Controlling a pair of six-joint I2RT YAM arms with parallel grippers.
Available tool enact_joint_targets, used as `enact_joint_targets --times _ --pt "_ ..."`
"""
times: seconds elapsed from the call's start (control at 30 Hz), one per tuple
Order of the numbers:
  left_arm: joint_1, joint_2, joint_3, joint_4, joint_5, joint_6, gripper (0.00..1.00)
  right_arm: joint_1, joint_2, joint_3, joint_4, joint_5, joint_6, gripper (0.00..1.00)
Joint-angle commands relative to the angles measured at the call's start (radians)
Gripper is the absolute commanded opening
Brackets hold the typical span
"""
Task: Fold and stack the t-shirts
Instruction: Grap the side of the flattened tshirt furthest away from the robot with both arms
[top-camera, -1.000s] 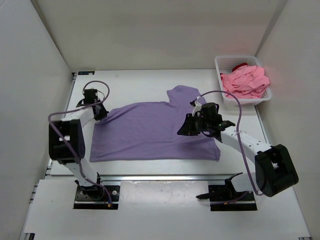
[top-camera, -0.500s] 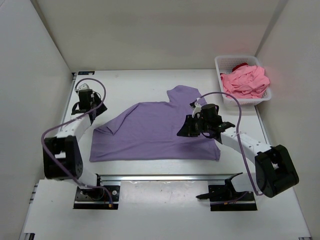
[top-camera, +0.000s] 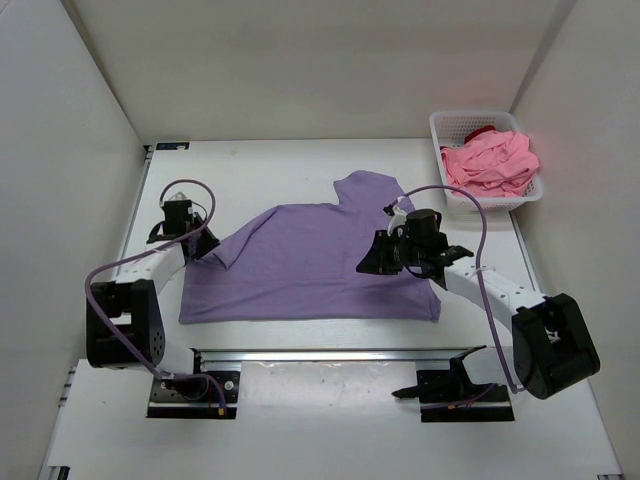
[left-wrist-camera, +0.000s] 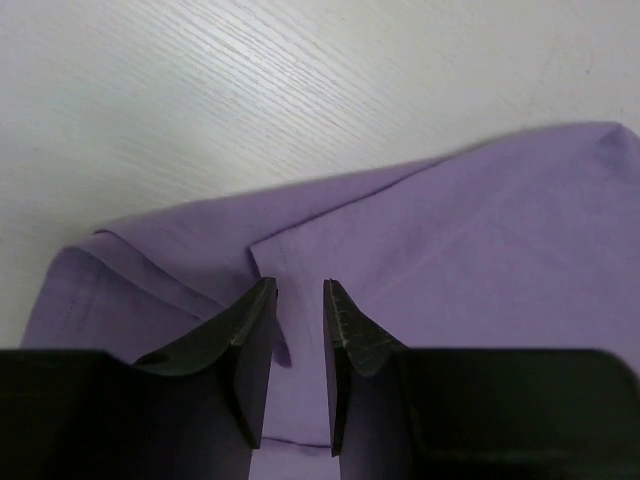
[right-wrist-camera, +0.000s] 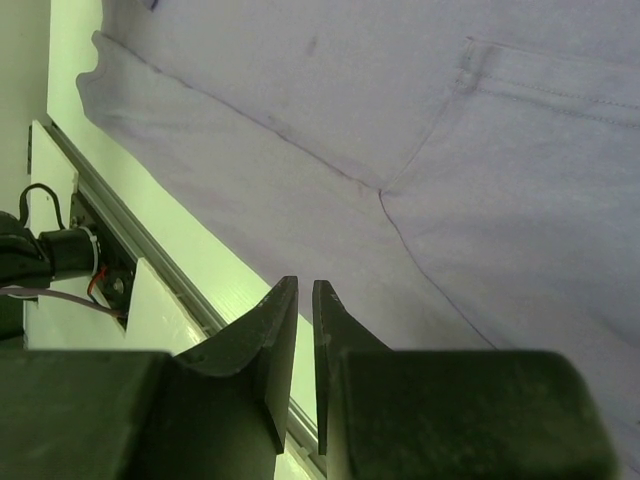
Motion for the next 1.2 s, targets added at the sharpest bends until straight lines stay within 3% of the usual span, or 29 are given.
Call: enact_joint_targets --times 0.0,0.43,0.7,0.9,1.17 --pt "0.013 0.012 -0.008 0.023 0.017 -0.025 0.37 0.003 -0.016 0.002 0.042 -0.019 0.002 0.11" --pt "0.047 0.141 0.006 0.080 0.051 -0.062 0.34 -0.004 -0.034 -0.010 0.031 -0.018 -0.009 0.11" --pt "0.045 0.173 0.017 0.104 0.032 -0.070 0.37 0.005 -0.034 -0.004 0.034 -0.019 -0.009 0.11" --pt "0.042 0.185 0.044 0.114 0.039 -0.071 0.29 0.020 -0.031 -0.007 0.035 -0.021 -0.003 0.11" --pt "0.045 0.205 0.063 0.129 0.051 -0.068 0.09 0.008 -0.023 -0.006 0.035 -0.021 -0.003 0.11"
